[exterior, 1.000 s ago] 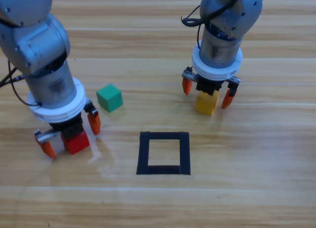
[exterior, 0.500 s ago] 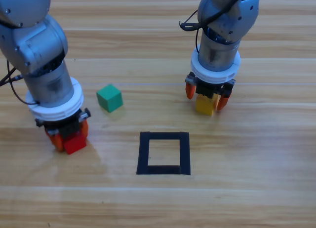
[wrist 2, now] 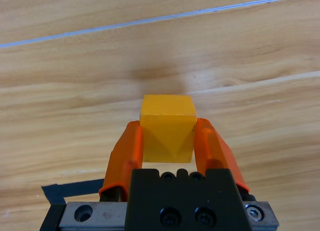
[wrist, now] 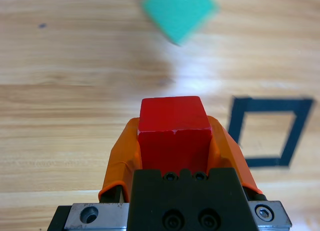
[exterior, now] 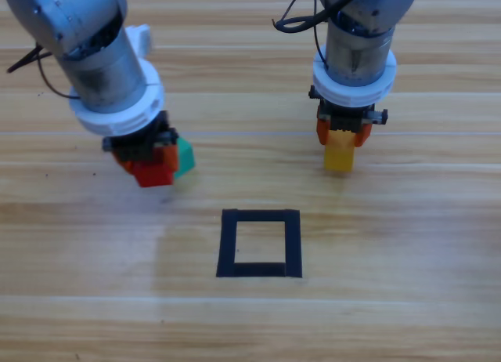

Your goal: Stack the blocks in the rectangular block: red at the bottom, yellow in the middle, green on top

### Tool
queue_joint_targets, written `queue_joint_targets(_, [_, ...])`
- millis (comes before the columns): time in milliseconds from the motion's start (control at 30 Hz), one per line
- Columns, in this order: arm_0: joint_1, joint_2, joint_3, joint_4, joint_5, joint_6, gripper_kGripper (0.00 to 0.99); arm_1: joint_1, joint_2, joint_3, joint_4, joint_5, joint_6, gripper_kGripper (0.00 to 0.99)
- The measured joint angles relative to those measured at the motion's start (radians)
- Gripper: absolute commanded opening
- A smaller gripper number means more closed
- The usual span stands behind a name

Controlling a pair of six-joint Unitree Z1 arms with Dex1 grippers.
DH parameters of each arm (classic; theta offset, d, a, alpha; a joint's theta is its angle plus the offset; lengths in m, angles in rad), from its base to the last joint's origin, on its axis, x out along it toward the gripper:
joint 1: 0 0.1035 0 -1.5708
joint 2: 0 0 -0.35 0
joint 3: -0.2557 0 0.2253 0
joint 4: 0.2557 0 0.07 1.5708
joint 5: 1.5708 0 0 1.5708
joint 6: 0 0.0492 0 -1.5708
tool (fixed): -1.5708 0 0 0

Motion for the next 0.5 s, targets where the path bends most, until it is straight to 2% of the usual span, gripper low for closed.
queue_joint_targets(267, [-0.166, -0.045, -0.030, 0.013, -0.004, 0.158, 0.035, -0.001, -0.132, 0.120, 0.030, 0.000, -0.083, 0.095])
queue_joint_targets(500, [-0.256, -0.004, -0.077, 0.043, -0.025, 0.168, 0.038, -0.028, -0.277, 0.203, 0.035, 0.036, -0.127, 0.095])
